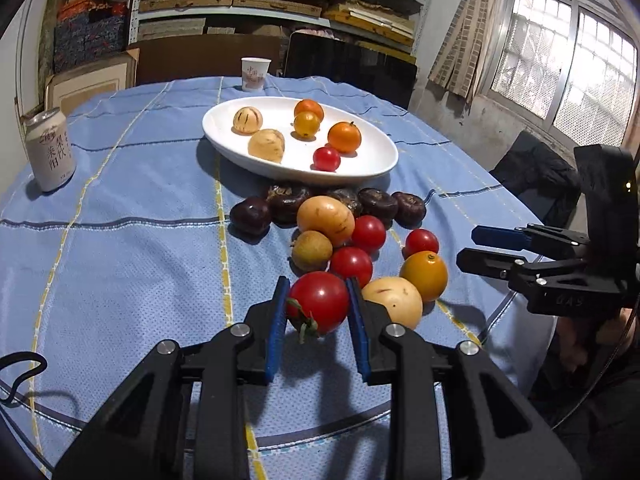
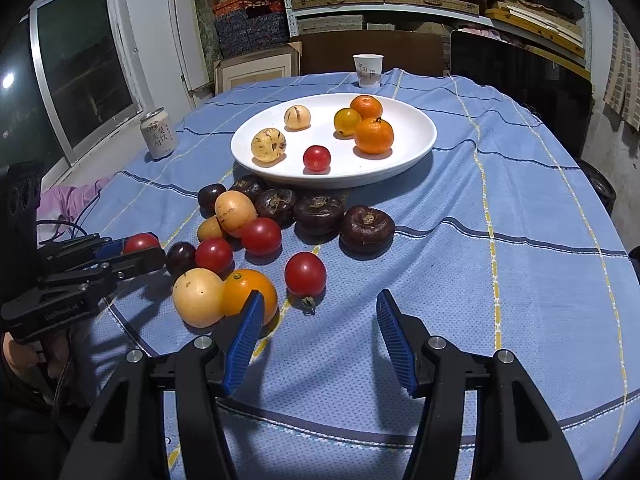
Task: Organize fruits
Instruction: 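Grasp a red tomato with the left tool while the right tool grasps another red tomato, then hold the red tomatoes in both tools above the cluster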
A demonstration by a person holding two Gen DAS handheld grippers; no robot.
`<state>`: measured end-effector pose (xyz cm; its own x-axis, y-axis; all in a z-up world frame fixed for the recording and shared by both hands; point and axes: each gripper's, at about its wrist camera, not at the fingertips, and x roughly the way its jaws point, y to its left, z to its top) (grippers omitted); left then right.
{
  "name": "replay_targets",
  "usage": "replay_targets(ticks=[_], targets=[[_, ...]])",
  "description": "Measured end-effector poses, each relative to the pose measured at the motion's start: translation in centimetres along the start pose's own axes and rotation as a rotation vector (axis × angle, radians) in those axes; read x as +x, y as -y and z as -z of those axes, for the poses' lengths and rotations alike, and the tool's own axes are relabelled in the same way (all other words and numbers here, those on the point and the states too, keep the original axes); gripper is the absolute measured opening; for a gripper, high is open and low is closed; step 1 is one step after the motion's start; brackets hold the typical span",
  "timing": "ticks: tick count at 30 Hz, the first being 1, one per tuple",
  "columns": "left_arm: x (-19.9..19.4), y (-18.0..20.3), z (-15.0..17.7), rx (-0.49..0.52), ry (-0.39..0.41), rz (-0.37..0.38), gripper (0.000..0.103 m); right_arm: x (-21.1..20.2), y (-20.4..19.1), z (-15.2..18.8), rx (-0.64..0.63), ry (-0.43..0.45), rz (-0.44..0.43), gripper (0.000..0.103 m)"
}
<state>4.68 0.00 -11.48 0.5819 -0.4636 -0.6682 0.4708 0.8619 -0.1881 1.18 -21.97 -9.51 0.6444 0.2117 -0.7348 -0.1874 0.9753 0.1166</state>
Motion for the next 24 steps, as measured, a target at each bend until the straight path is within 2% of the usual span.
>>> replay_targets(ticks=[7, 9, 10, 11, 14, 18, 24], targets=[[0.2, 0.4, 0.1, 0.02, -0.017, -0.015, 0.028, 1.5, -0.1, -1.4, 0.014, -0.007, 0.016, 0.059], [0.2, 0.3, 0.2, 0.017, -0.018, -0.014, 0.028, 2.1, -0.1, -1.7, 0.015, -0.019, 0.016, 0.051], [0.2, 0.3, 0.2, 0.017, -0.018, -0.014, 0.028, 2.5, -0.2, -1.8, 0.009, -0.035, -0.004, 0.042], [0.2, 0.3, 0.2, 0.019, -0.018, -0.014, 0.028, 2.7, -0.4, -1.9, 0.001, -0.039, -0.009, 0.04], [0.3, 0.3, 0.2, 0.023, -0.019, -0.016, 0.028, 3.4, -0.3, -2.1, 0.001, -0.061, -0.008, 0.041], [0.3, 0.3, 0.3, 0.02, -0.018, -0.015, 0.028, 4.2, 0.6, -2.4, 0.059, -0.094, -0.057, 0.041], [0.3, 0.5, 0.3, 0.024, -0.019, -0.016, 0.028, 4.1, -0.2, -2.5, 0.027, -0.089, -0.028, 0.041]])
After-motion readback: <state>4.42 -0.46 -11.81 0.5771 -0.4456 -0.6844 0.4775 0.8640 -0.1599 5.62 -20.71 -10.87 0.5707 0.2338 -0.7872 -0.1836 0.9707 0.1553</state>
